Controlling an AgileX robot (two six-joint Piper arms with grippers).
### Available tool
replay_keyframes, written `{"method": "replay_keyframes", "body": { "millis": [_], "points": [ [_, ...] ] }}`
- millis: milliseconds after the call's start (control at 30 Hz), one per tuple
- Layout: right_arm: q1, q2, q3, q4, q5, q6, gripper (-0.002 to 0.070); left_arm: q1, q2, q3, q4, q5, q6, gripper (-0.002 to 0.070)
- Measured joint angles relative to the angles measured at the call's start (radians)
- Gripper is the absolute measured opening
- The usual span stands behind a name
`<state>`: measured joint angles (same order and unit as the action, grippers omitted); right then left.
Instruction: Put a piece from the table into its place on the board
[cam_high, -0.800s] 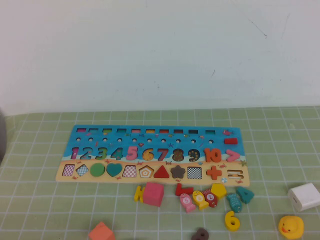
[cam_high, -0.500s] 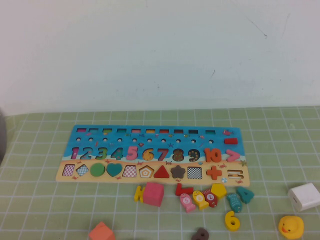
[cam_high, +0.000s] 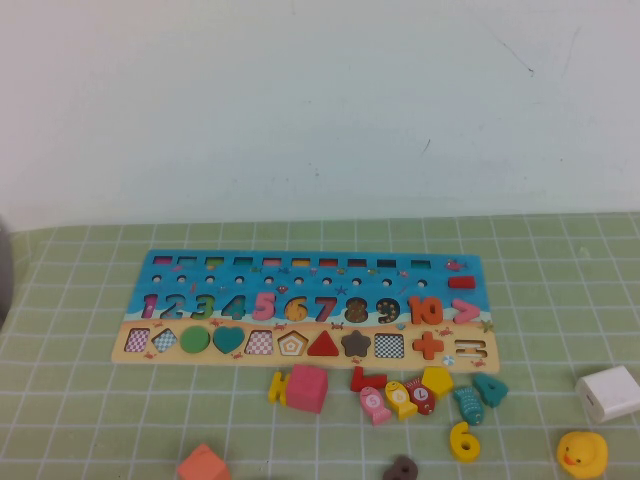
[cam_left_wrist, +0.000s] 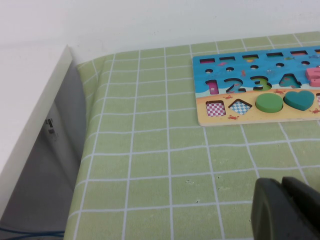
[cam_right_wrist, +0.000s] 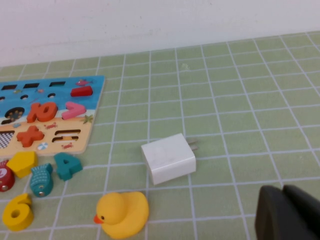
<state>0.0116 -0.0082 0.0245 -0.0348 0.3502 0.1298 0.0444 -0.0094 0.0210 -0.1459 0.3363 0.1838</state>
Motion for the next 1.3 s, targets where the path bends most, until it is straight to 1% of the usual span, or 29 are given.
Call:
{"method": "replay_keyframes", "body": {
  "millis": [100,167,233,300,367,400,467,667,733,833,933,1033,1133,1300],
  "points": [
    [0.000,0.000,0.000,0.020,0.000,0.004,-0.0001,0.000,0.000,0.000,0.000,0.000,0.000,-0.0001],
    [0.000,0.000,0.000,0.083,0.000,0.019,-0.0001,0.000,0.000,0.000,0.000,0.000,0.000,-0.0001],
    [0.000,0.000,0.000,0.202,0.000,0.069,-0.0001,0.000,0.000,0.000,0.000,0.000,0.000,-0.0001],
    [0.000,0.000,0.000,0.407,0.008,0.147,-0.0001,0.000,0.000,0.000,0.000,0.000,0.000,-0.0001],
    [0.000,0.000,0.002,0.572,0.008,0.189,-0.0001,0.000,0.000,0.000,0.000,0.000,0.000,-0.0001],
    [0.000,0.000,0.002,0.637,0.004,0.198,-0.0001,0.000,0.000,0.000,0.000,0.000,0.000,-0.0001],
    [0.000,0.000,0.002,0.705,-0.008,0.203,-0.0001,0.000,0.000,0.000,0.000,0.000,0.000,-0.0001],
    [0.000,0.000,0.002,0.737,-0.048,0.171,-0.0001,0.000,0.000,0.000,0.000,0.000,0.000,-0.0001],
    [0.000,0.000,0.002,0.740,-0.050,0.097,-0.0001,0.000,0.000,0.000,0.000,0.000,0.000,-0.0001],
    [0.000,0.000,-0.021,0.741,-0.019,-0.076,-0.0001,0.000,0.000,0.000,0.000,0.000,0.000,-0.0001],
    [0.000,0.020,-0.103,0.710,0.050,-0.230,-0.0001,0.000,0.000,0.000,0.000,0.000,0.000,-0.0001],
    [0.000,0.121,-0.218,0.633,0.134,-0.295,-0.0001,0.000,0.000,0.000,0.000,0.000,0.000,-0.0001],
    [0.000,0.273,-0.354,0.575,0.253,-0.338,-0.0001,0.000,0.000,0.000,0.000,0.000,0.000,-0.0001],
    [0.000,0.576,-0.645,0.556,0.494,-0.543,-0.0001,0.000,0.000,0.000,0.000,0.000,0.000,-0.0001]
  ]
}}
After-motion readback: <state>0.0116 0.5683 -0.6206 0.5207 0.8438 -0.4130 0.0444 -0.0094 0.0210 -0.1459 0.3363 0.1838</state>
